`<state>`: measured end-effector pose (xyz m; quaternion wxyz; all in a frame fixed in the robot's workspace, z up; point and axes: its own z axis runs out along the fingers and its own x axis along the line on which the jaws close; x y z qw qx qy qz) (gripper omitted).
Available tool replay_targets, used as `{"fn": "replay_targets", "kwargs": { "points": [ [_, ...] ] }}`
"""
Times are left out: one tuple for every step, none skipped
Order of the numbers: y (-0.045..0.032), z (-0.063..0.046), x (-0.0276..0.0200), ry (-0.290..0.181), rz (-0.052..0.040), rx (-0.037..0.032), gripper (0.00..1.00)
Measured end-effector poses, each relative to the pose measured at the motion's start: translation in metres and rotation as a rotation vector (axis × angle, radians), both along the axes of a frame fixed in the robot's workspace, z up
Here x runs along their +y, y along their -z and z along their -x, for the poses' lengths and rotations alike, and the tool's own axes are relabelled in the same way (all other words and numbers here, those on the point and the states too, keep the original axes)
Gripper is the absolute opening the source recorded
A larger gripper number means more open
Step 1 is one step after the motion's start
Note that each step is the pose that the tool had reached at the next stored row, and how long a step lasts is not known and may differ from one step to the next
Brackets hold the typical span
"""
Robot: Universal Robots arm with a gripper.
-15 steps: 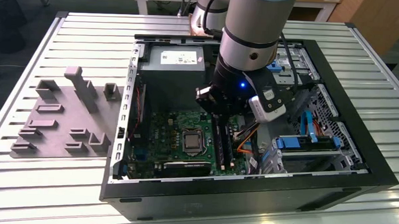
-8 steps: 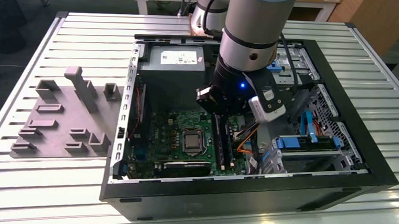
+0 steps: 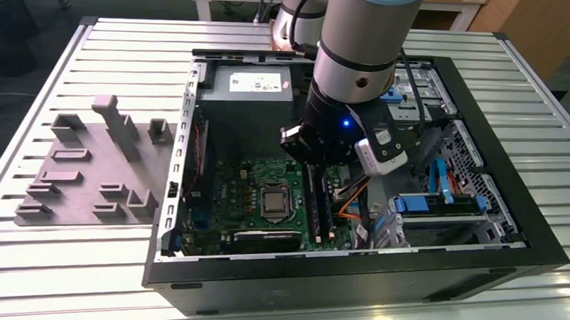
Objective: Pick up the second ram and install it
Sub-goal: 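Insert the second ram into the second slot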
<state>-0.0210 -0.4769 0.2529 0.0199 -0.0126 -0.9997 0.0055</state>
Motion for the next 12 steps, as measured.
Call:
{"fn": "replay_targets", "kwargs": {
  "points": [
    [0.0, 0.0, 0.0, 0.0, 0.0, 0.0, 0.11],
    [0.0, 0.0, 0.0, 0.0, 0.0, 0.0, 0.11],
    [0.0001, 0.0, 0.0, 0.0, 0.0, 0.0001, 0.11],
    [0.0001, 0.0, 0.0, 0.0, 0.0, 0.0, 0.11],
    [0.0001, 0.0, 0.0, 0.0, 0.0, 0.0, 0.11],
    [0.0001, 0.0, 0.0, 0.0, 0.0, 0.0, 0.11],
    [0.0001, 0.0, 0.0, 0.0, 0.0, 0.0, 0.11],
    [0.0002, 0.0, 0.0, 0.0, 0.0, 0.0, 0.11],
    [0.0002, 0.0, 0.0, 0.0, 0.0, 0.0, 0.11],
    [0.0002, 0.0, 0.0, 0.0, 0.0, 0.0, 0.11],
    [0.0002, 0.0, 0.0, 0.0, 0.0, 0.0, 0.11],
    [0.0014, 0.0, 0.0, 0.0, 0.0, 0.0, 0.11]
  ]
}}
